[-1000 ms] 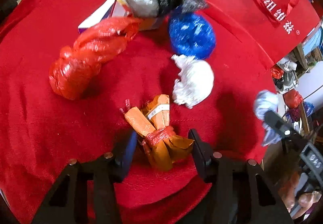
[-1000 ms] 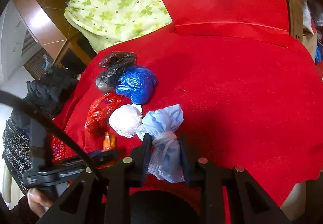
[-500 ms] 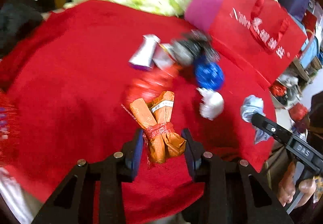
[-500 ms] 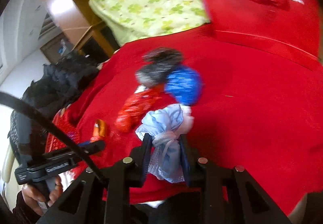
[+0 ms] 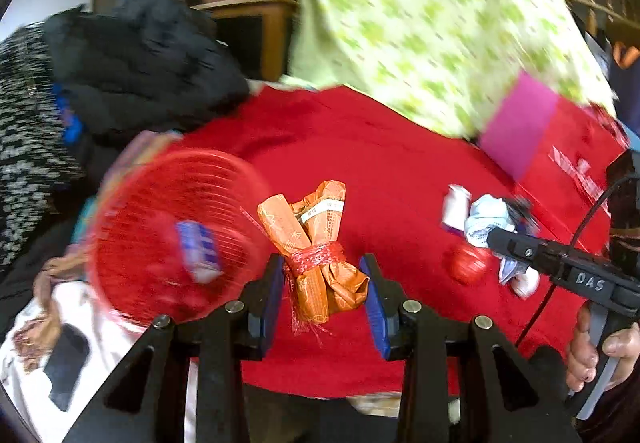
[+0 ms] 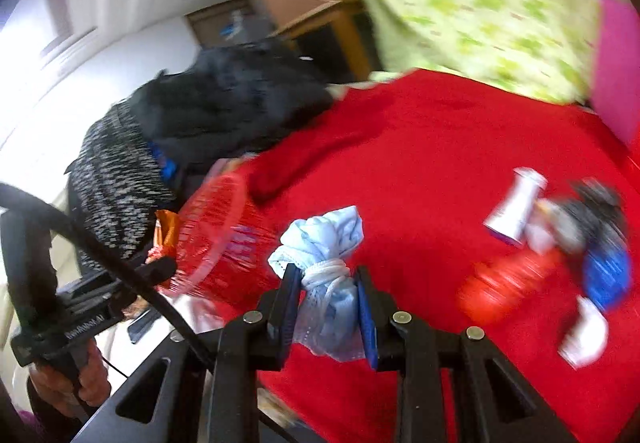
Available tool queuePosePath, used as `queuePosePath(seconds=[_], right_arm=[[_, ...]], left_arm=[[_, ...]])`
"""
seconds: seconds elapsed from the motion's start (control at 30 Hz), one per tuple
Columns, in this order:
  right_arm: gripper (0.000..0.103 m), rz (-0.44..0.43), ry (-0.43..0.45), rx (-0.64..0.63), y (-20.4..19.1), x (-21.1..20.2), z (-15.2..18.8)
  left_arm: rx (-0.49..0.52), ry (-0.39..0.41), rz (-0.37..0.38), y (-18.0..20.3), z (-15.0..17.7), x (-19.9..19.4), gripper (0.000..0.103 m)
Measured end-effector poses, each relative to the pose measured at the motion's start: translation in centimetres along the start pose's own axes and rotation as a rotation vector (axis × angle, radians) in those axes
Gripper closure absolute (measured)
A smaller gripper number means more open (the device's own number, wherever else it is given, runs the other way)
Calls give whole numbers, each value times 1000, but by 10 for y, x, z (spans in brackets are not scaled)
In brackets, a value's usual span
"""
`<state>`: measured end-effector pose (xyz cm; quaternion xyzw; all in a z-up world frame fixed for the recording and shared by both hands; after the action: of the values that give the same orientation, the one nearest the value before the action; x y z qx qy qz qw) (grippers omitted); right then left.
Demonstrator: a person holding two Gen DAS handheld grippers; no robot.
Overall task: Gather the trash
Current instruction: 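Grasp the orange wrapper with the left tool while the right tool grasps the light-blue bag, then open both tools over the red basket, dropping wrapper and light-blue bag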
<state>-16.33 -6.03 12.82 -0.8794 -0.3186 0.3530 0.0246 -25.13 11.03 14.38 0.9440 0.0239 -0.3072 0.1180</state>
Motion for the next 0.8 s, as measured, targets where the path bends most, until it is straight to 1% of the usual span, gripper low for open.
queuePosePath(seconds=[0.03,0.17,0.23,0.3,0.37,0.47,0.6,0.63,0.7,0.73,0.77,0.8], right_arm=[[74,-27,4,-19,-21,6,-9],[74,-95,28,-71,-81,27,-31],[74,-129,33,-80,-109,40,-39],[74,-145,37,-91,-130,54,-44],[74,-166,37,-91,-149,65,-46],[74,-199,21,-68,-168,86,-48],[73,-205,19,-64,-183,109,-50],[73,-201,14,-59,-185,114,-49],[73,-202,-7,-38,-186,126,-50],[69,-204,-12,-28,-183,129,-50],[65,-207,-18,-14,-180,132,-50],[49,-208,-22,-4,-177,135,-50]], left_arm=[[-11,13,-19,-10,-2,-1,63],[-74,41,-87,-66,-9,-13,63],[-91,44,-108,-83,-9,-12,63],[-112,49,-144,-105,-7,-13,63],[-127,47,-163,-120,-6,-11,62],[-145,45,-189,-136,-5,-7,62],[-137,40,-200,-147,-4,2,61],[-130,35,-204,-149,-3,6,58],[-128,27,-211,-151,-2,11,47],[-132,26,-208,-152,-1,14,39],[-141,24,-207,-153,1,16,36],[-145,23,-209,-154,1,17,36]])
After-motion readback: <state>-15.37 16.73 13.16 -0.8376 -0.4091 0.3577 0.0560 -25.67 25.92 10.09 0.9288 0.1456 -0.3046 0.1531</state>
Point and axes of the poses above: each gripper's, at about its wrist camera, not at the fingertips, and x roughly the way its jaws point, y to its right, z to its underside, the point moved 7 cm from there along x, roughly the way its jaws point, and after that the axes turned 9 degrees about z, right-handed, at the moved point
